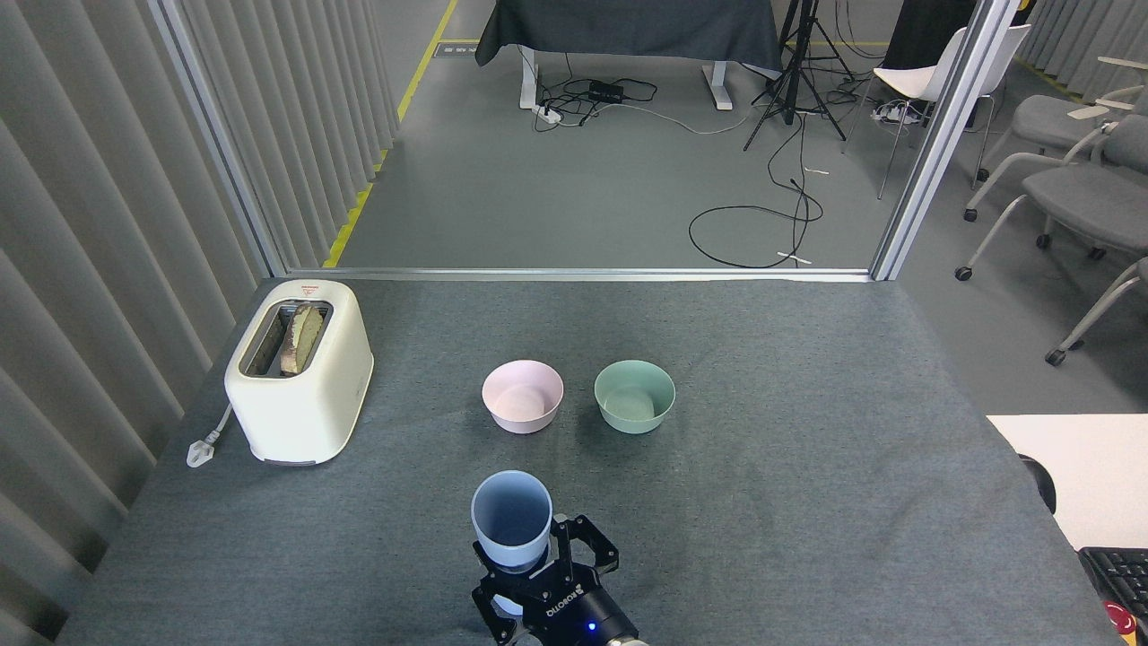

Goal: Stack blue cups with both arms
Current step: 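Carry the held cup over the centered blue cup and lower it inside, then open the right gripper and lift it away from the stacked cups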

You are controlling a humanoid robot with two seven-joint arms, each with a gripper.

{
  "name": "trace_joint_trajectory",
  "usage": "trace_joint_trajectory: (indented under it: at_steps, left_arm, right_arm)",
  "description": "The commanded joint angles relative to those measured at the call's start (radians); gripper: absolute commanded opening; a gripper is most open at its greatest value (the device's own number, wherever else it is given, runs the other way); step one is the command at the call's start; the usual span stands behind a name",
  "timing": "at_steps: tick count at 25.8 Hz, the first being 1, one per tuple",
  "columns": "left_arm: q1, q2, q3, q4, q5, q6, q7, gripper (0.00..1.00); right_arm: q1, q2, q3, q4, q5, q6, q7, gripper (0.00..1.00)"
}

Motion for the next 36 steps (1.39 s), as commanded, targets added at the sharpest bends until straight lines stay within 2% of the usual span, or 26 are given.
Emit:
trace_joint_trajectory:
  at_steps: [1,4,8,13,18,21,27,30,32,36]
  left_arm:
    - [0.000,0.000,0.000,0.000,0.000,0.000,-0.001,1.00]
    - [0.000,0.000,0.000,0.000,0.000,0.000,0.001,1.00]
    - [0.000,0.000,0.000,0.000,0.000,0.000,-0.001,1.00]
    - [0.000,0.000,0.002,0.000,0.000,0.000,-0.001,1.00]
    - [0.000,0.002,0.003,0.000,0.000,0.000,-0.001,1.00]
    - [0.003,0.003,0.005,0.000,0.000,0.000,-0.001,1.00]
    - [0.005,0.003,0.009,-0.002,-0.002,0.000,-0.001,1.00]
    - [0.006,0.005,0.009,-0.006,0.000,0.000,0.001,1.00]
    - [0.006,0.005,0.009,-0.009,-0.002,0.000,-0.001,1.00]
    - [0.005,0.002,0.012,-0.012,-0.003,0.000,-0.001,1.00]
  right_arm:
    - [0.000,0.000,-0.002,0.004,0.000,0.002,-0.006,0.71]
    - [0.002,0.002,-0.002,0.006,-0.002,0.002,-0.006,0.74]
    - [0.000,0.003,0.005,0.046,0.003,0.008,-0.011,0.83]
    - [0.000,0.003,0.010,0.046,-0.002,0.014,-0.015,0.97]
    - [0.000,0.005,0.010,0.020,-0.005,0.006,-0.078,1.00]
    - [0.002,0.005,0.013,-0.052,-0.025,0.000,-0.119,1.00]
    - [0.005,-0.014,-0.010,-0.224,-0.154,-0.018,-0.130,1.00]
    - [0.012,-0.037,-0.131,-0.246,-0.180,-0.017,-0.129,1.00]
    - [0.058,-0.057,-0.225,-0.246,-0.181,-0.025,-0.130,1.00]
    - [0.170,-0.152,-0.331,-0.246,-0.183,-0.029,-0.130,1.00]
